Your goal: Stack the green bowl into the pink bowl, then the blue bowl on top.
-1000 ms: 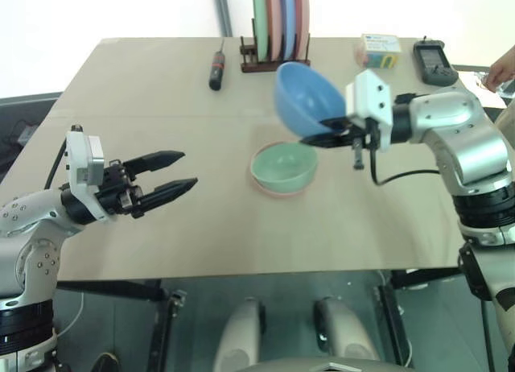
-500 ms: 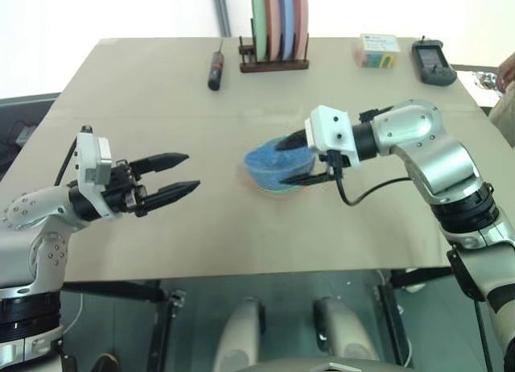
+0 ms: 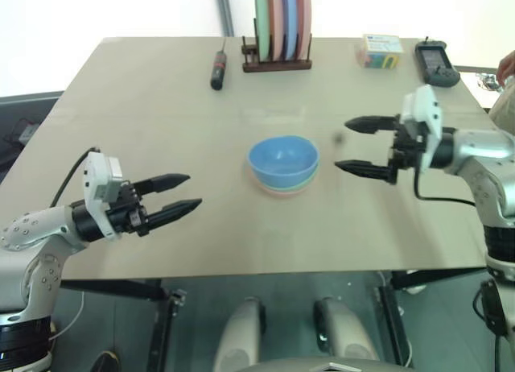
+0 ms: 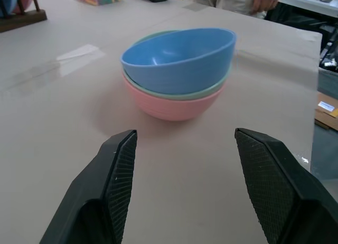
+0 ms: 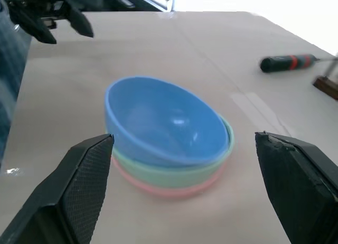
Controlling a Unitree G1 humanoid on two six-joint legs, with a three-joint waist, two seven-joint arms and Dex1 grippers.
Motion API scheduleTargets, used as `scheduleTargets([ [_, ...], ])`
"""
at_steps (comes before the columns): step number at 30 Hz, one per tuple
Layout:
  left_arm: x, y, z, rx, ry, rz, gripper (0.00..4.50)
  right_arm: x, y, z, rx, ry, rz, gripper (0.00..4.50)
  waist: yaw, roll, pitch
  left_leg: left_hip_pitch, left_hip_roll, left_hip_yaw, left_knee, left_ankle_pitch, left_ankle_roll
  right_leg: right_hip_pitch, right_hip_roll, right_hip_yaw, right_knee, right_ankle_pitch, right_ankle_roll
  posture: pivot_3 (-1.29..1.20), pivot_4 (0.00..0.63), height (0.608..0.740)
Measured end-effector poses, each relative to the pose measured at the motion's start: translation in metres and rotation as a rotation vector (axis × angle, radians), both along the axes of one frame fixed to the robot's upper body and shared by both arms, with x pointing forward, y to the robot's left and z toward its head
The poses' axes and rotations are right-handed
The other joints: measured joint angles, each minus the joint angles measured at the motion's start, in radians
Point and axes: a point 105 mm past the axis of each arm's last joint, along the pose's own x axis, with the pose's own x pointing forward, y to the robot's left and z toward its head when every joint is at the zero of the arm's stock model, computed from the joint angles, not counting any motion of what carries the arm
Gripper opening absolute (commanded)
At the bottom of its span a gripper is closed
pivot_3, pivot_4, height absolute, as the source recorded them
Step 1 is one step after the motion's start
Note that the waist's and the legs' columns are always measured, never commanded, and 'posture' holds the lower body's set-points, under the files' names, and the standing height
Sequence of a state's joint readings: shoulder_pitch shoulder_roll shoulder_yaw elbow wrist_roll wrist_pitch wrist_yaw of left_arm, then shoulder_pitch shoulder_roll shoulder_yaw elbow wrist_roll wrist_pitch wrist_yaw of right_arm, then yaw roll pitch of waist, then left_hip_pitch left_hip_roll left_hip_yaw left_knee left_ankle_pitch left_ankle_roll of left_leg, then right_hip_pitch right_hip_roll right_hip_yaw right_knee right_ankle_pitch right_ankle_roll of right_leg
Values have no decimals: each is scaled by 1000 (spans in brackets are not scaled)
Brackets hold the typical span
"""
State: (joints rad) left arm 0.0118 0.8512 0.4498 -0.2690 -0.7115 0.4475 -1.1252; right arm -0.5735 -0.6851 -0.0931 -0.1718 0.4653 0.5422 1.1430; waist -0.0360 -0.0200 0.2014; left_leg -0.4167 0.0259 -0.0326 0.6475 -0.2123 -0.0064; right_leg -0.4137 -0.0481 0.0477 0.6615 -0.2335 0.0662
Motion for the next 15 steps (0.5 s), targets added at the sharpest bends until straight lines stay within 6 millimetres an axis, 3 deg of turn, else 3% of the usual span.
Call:
scheduleTargets([
  [5,-15,5,-3,-6,9,39,3138,-21,-44,-25,55,90,-107,4468,-2,0,0,1,0,2,0,0,0,0,0,2,0,0,0,0,150,740],
  [15,-16,13,-5,5,-15,91,3138,-40,-83,-46,70,142,-193,4468,-1,-1,-1,2,0,3,1,0,0,1,1,3,0,-4,0,0,150,740],
])
